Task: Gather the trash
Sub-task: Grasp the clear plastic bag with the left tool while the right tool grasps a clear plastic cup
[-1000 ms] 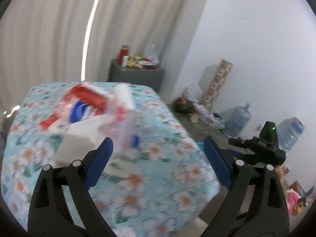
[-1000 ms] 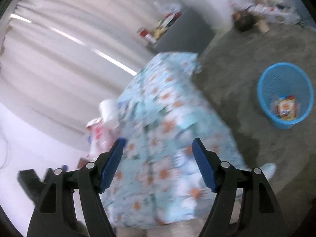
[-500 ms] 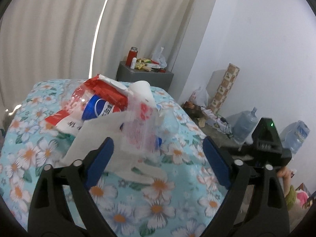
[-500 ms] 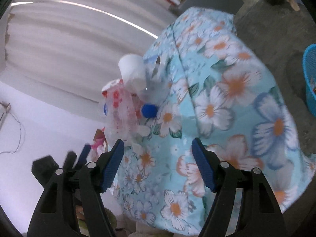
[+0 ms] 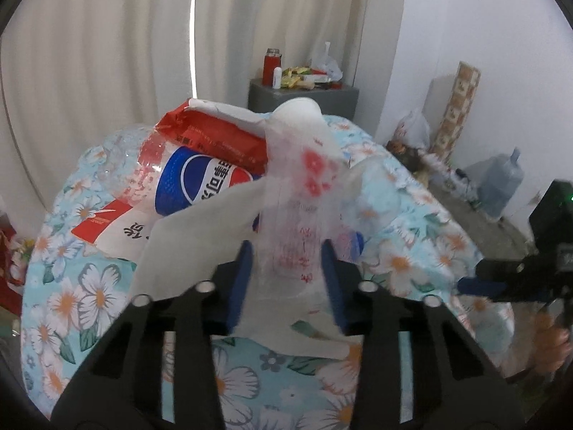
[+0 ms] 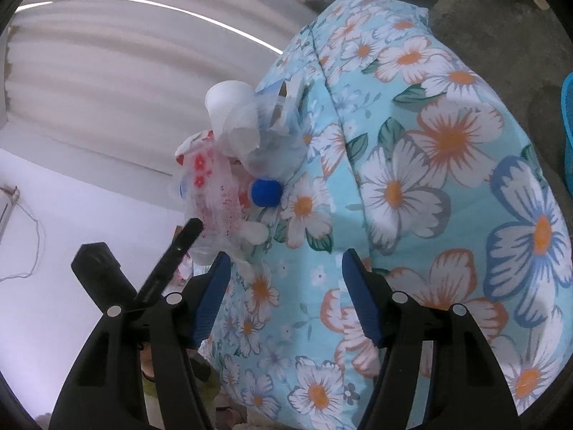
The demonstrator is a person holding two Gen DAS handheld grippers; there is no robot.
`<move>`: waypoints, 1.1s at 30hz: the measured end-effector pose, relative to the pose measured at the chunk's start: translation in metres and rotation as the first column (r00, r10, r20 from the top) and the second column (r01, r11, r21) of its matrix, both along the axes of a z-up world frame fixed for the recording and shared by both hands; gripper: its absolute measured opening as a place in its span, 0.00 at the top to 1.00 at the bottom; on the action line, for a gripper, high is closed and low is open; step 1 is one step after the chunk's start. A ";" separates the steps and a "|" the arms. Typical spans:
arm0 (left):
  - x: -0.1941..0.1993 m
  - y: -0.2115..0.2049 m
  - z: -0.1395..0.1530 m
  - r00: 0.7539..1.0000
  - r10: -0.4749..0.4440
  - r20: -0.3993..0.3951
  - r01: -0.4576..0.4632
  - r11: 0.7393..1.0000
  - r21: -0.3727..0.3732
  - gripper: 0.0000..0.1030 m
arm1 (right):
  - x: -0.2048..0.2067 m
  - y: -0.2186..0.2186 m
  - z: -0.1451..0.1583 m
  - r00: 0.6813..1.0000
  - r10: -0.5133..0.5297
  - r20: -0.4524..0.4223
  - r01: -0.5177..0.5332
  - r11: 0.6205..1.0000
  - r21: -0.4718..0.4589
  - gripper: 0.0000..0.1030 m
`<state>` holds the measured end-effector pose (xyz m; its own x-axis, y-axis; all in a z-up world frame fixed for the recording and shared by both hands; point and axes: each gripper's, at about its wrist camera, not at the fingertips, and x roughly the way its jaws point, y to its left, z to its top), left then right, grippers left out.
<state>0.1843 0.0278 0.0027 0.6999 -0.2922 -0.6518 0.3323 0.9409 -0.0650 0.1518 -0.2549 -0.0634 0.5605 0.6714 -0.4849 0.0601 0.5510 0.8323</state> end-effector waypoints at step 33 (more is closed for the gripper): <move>-0.065 0.046 0.053 0.992 -0.045 0.118 0.071 0.971 -0.227 0.99 | 0.066 0.009 0.037 0.995 0.044 0.095 -0.016 0.960 -0.280 0.33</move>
